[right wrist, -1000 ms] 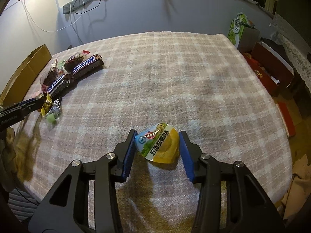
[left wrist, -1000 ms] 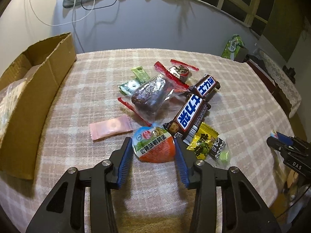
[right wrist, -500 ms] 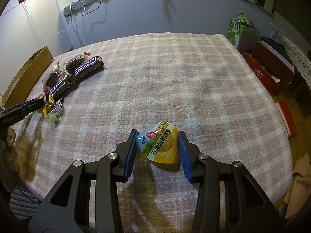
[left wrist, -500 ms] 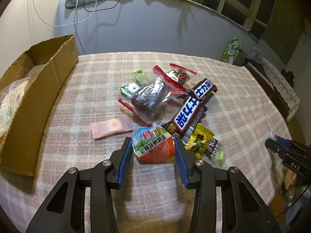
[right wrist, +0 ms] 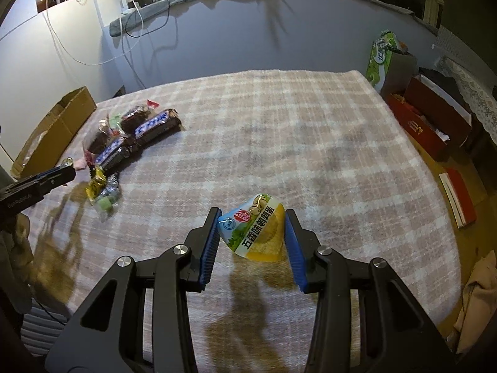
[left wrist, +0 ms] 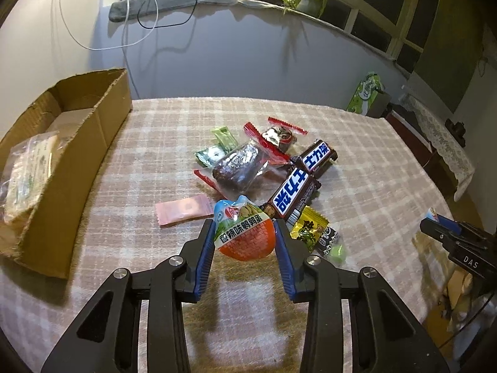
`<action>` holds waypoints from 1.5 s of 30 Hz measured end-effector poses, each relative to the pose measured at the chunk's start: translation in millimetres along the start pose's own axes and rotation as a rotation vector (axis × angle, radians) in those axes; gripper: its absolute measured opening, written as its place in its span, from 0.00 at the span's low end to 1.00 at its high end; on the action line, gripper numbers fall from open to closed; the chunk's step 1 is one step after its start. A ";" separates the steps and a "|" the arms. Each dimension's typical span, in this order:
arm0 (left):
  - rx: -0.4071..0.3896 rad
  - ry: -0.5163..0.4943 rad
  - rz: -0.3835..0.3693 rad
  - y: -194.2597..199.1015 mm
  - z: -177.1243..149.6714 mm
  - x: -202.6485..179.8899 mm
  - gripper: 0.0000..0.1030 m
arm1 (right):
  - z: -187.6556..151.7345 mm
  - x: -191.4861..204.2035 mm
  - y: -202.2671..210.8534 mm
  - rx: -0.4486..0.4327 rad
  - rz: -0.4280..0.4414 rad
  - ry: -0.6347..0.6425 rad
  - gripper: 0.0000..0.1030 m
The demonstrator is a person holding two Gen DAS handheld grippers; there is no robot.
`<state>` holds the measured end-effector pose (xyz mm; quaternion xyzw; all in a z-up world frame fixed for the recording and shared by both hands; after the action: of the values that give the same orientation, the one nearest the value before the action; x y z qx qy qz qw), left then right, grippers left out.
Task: Organize snacks
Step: 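Carry both pouches over the cardboard box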
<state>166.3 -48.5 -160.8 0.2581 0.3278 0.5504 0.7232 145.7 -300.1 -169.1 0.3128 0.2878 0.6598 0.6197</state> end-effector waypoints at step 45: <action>-0.194 0.224 0.235 89.6 32.7 173.0 0.35 | 137.1 331.1 -27.1 -0.102 0.409 0.428 0.40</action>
<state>165.9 141.5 -106.5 0.1608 0.3190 0.6856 0.6344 256.4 30.9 -83.8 0.1865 0.3093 0.8354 0.4143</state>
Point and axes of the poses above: each gripper's, at about its wrist camera, not at the fingertips, and y roughly against the way its jaws point, x to its left, z to its top, the point moved 8 cm from there along -y, roughly the way its jaws point, and after that the axes turned 1 degree about -x, right-handed, at the moved point
